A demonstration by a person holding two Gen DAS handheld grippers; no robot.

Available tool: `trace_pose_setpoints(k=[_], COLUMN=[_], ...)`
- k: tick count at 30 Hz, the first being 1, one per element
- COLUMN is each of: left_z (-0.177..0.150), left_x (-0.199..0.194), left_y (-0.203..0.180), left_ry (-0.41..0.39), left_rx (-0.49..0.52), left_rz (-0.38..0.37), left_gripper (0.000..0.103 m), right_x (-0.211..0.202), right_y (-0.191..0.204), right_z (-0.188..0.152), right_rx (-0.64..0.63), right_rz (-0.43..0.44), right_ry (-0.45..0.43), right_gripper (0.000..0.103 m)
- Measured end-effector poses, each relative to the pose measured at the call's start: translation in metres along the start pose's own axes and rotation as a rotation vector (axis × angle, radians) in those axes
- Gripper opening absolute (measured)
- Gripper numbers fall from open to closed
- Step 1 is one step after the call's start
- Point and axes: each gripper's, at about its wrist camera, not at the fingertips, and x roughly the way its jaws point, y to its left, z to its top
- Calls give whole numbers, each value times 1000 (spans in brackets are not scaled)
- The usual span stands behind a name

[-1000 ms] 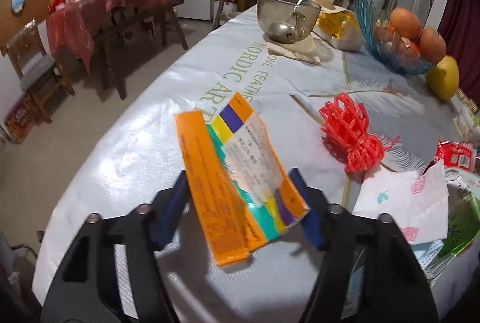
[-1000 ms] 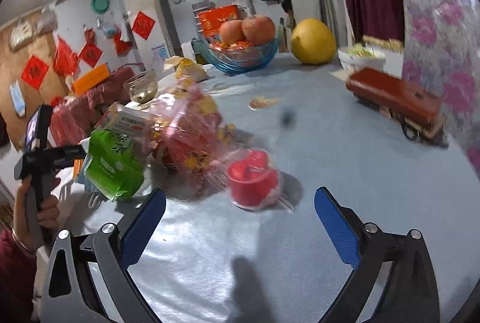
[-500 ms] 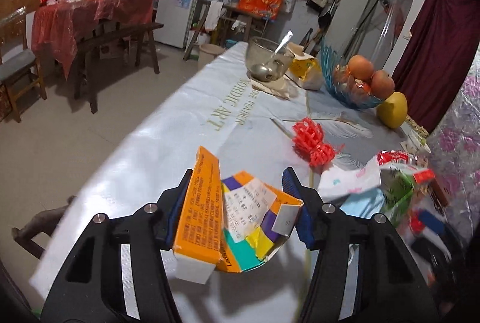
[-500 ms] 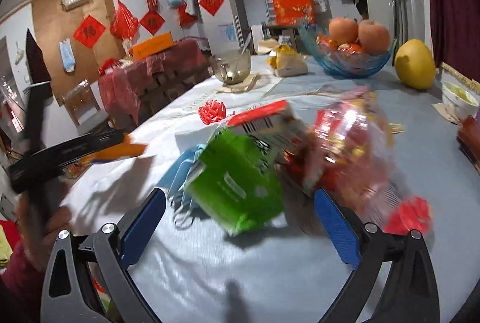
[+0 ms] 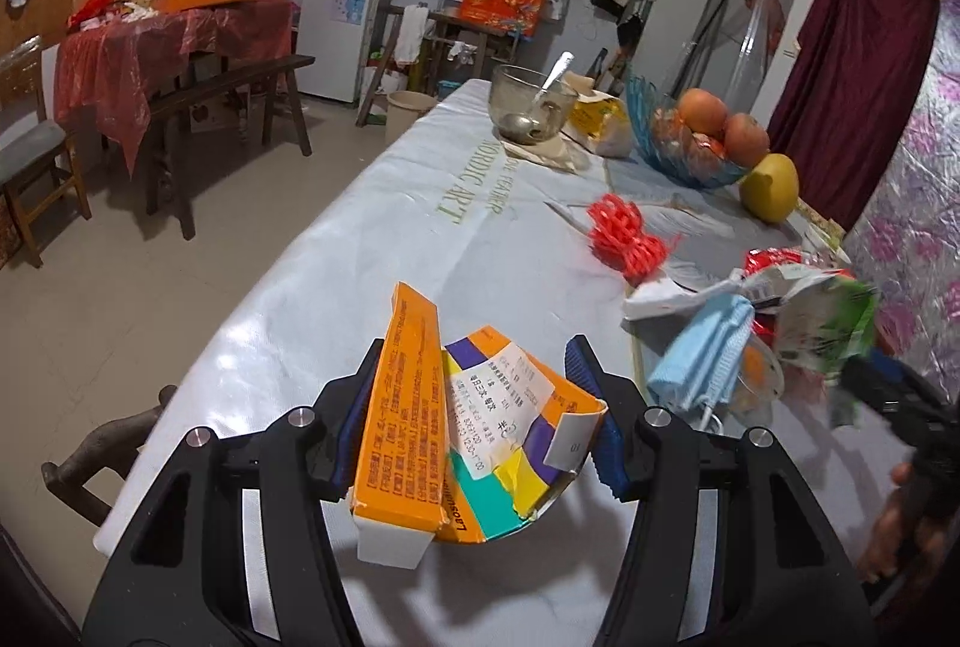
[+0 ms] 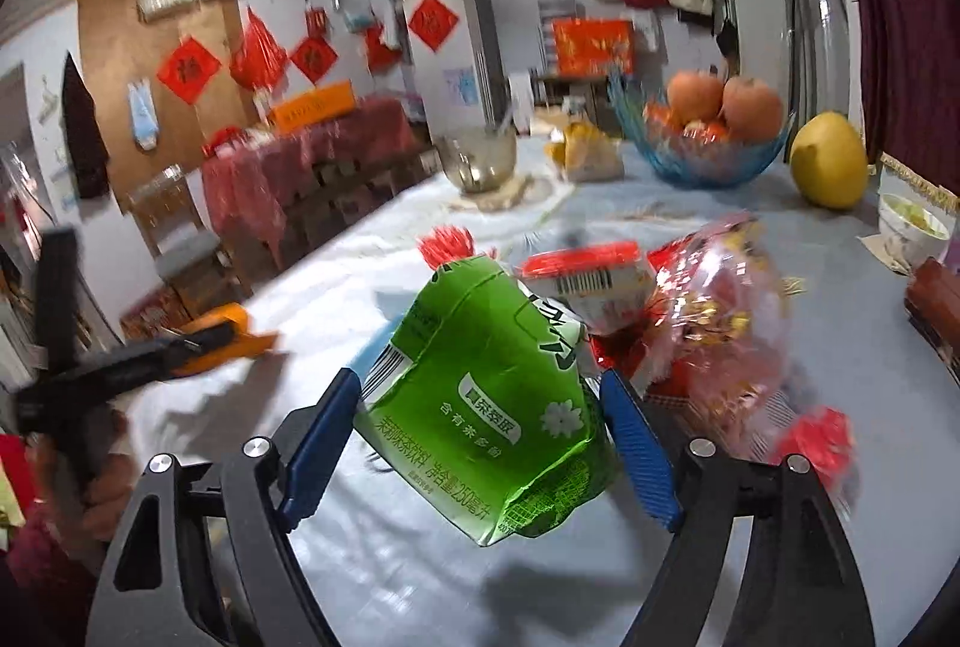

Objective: Collect trash
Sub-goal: 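Grasp the orange-and-purple snack box with the left tool while the right tool grasps the green milk carton, then carry the snack box and green carton to the red wastebasket and release both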

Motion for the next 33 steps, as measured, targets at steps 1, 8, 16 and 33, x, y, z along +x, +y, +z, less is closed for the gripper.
trace_pose_setpoints(k=[1, 8, 16, 33], left_z=[-1, -8, -16, -11], left_x=[1, 11, 30, -17], left_y=[-2, -9, -7, -23], left_ry=[4, 38, 77, -20], left_rx=[4, 26, 9, 44], left_rz=[0, 30, 68, 56], left_gripper=[60, 60, 61, 53], right_x=[-8, -46, -49, -48], right_y=[-1, -13, -28, -20], right_z=[-1, -16, -35, -43], right_rx=[4, 61, 109, 115], right_rz=[-4, -18, 1, -15], right_ry=[-16, -62, -44, -17], right_gripper=[81, 81, 81, 81])
